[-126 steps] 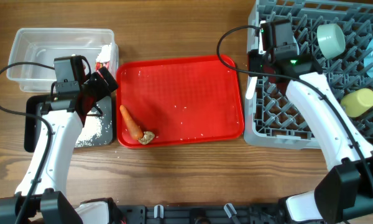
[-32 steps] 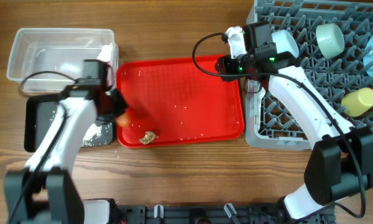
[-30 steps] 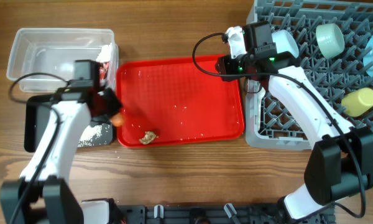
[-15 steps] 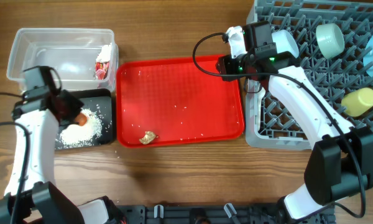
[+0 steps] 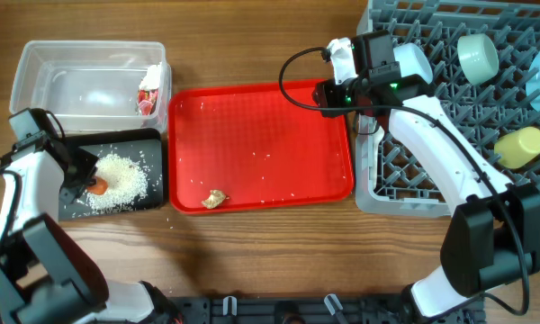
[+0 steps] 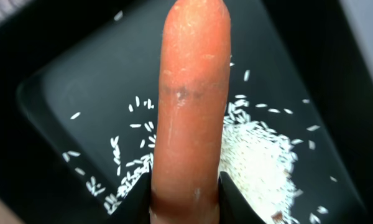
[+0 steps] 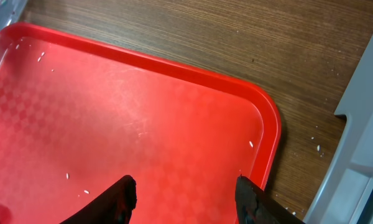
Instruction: Sort waste into correct bins and load items into the dishwasher rack
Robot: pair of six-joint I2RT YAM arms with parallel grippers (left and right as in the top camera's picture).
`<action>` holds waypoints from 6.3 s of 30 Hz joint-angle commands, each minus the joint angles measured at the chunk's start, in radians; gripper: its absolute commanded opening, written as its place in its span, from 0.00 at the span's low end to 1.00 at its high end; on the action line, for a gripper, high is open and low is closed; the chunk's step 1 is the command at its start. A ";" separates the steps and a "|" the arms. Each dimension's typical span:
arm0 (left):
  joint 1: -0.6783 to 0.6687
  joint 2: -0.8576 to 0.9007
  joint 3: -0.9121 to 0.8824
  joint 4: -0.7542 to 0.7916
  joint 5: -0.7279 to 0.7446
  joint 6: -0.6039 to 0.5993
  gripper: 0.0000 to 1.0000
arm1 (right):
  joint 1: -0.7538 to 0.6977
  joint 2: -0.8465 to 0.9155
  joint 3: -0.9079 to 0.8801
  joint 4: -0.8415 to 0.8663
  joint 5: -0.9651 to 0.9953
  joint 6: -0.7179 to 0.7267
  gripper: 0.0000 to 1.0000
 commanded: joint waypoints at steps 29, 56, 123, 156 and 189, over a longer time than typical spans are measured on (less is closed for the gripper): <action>-0.288 -0.177 0.063 -0.089 0.145 0.037 0.70 | -0.002 0.021 0.013 0.004 0.051 0.005 0.55; -0.887 0.146 0.057 -0.227 0.145 0.193 0.69 | -0.003 0.021 0.013 0.003 0.051 0.004 0.58; -0.103 0.106 0.064 0.080 -0.043 0.156 0.29 | -0.003 0.021 0.013 0.003 0.062 0.005 0.59; -0.602 -0.123 0.104 0.121 0.238 0.454 1.00 | -0.154 0.006 0.104 0.081 -0.031 0.168 1.00; -0.300 -1.067 -0.158 -0.036 0.275 0.451 1.00 | -0.271 -0.760 -0.457 0.002 0.103 0.241 1.00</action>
